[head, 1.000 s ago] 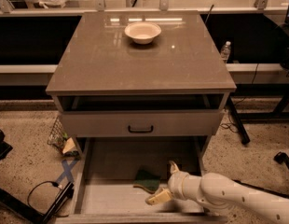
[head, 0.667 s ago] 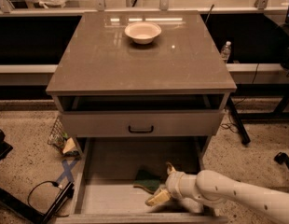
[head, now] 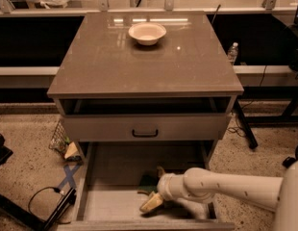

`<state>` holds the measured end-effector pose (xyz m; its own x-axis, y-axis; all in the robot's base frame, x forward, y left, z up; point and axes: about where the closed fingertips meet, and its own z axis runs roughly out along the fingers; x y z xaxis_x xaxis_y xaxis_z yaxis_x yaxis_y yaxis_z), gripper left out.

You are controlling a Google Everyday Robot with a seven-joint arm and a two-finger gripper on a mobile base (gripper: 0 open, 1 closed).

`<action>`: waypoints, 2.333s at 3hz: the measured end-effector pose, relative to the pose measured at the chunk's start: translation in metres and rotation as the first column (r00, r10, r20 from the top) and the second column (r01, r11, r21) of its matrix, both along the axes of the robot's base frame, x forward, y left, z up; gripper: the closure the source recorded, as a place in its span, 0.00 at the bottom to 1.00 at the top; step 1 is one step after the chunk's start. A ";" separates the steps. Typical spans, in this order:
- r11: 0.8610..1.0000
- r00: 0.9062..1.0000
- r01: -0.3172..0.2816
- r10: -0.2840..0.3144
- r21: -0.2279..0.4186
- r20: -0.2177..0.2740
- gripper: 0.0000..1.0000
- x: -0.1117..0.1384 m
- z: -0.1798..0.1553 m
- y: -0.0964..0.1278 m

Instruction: Pick sponge from middle drawer and place on counter

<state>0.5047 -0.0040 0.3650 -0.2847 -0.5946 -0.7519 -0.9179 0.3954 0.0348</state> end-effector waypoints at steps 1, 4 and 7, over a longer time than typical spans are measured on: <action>1.000 1.000 -0.007 0.007 0.003 -0.019 0.23 0.000 -0.013 0.017; 1.000 1.000 -0.008 0.008 0.012 -0.003 0.93 0.004 0.039 0.012; 0.991 0.999 0.051 -0.049 0.123 -0.017 1.00 0.027 0.277 -0.055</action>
Offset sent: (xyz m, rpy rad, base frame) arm -0.0001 0.0149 -0.0107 0.0026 0.0162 0.0059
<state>0.5321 -0.0594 0.6418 -0.3230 -0.4819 -0.8145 -0.8961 0.4327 0.0993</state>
